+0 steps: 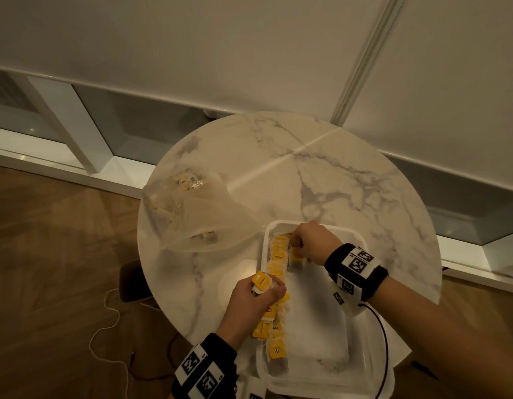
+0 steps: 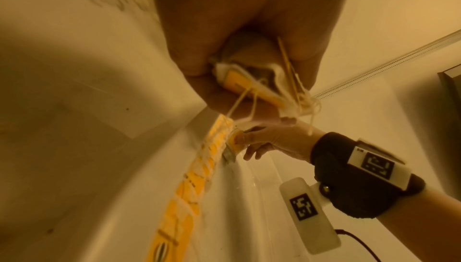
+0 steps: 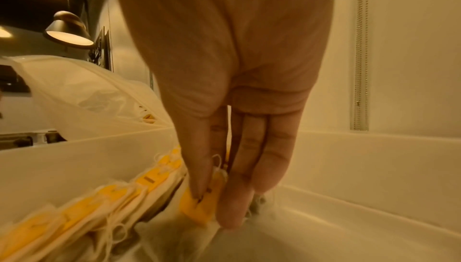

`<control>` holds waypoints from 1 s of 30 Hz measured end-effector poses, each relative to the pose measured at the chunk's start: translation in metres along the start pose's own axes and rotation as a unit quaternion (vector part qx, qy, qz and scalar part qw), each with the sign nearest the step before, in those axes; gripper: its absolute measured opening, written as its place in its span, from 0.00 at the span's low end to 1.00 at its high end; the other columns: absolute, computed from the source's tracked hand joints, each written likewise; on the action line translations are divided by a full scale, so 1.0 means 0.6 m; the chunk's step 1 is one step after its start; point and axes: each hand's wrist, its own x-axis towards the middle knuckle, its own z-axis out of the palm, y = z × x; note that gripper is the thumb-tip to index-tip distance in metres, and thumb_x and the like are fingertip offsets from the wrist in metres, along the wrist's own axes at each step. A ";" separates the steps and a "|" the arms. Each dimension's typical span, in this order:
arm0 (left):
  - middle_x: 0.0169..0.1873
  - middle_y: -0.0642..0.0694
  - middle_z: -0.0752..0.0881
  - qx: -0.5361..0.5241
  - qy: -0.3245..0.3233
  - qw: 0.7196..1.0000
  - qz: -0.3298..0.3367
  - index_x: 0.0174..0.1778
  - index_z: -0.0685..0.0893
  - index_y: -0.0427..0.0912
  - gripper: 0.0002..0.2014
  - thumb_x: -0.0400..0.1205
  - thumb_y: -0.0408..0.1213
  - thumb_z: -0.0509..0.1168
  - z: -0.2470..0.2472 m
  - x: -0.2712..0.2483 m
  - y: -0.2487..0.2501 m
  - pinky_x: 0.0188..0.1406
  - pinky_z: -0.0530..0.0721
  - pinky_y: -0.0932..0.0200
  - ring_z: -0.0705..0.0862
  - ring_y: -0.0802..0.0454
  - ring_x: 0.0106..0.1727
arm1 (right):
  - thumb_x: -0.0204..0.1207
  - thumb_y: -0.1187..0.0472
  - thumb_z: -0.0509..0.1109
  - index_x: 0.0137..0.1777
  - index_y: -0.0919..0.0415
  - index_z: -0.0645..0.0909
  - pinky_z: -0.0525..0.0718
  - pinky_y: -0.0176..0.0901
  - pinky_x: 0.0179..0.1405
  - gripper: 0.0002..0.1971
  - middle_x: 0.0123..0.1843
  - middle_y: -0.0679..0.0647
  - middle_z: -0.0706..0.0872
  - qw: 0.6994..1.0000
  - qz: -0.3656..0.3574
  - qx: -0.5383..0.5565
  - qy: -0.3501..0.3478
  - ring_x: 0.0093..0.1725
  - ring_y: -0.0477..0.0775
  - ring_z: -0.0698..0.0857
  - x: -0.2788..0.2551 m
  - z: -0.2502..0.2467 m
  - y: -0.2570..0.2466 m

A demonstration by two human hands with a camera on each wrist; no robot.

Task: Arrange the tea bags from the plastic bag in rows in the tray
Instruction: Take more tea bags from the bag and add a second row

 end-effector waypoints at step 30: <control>0.39 0.36 0.91 -0.081 0.000 0.993 -0.082 0.49 0.89 0.31 0.07 0.80 0.31 0.72 -0.007 0.000 0.021 0.41 0.89 0.53 0.91 0.43 0.40 | 0.79 0.65 0.66 0.70 0.57 0.79 0.84 0.34 0.37 0.19 0.44 0.52 0.87 0.991 -0.026 0.116 -0.057 0.33 0.48 0.85 -0.071 0.033 0.026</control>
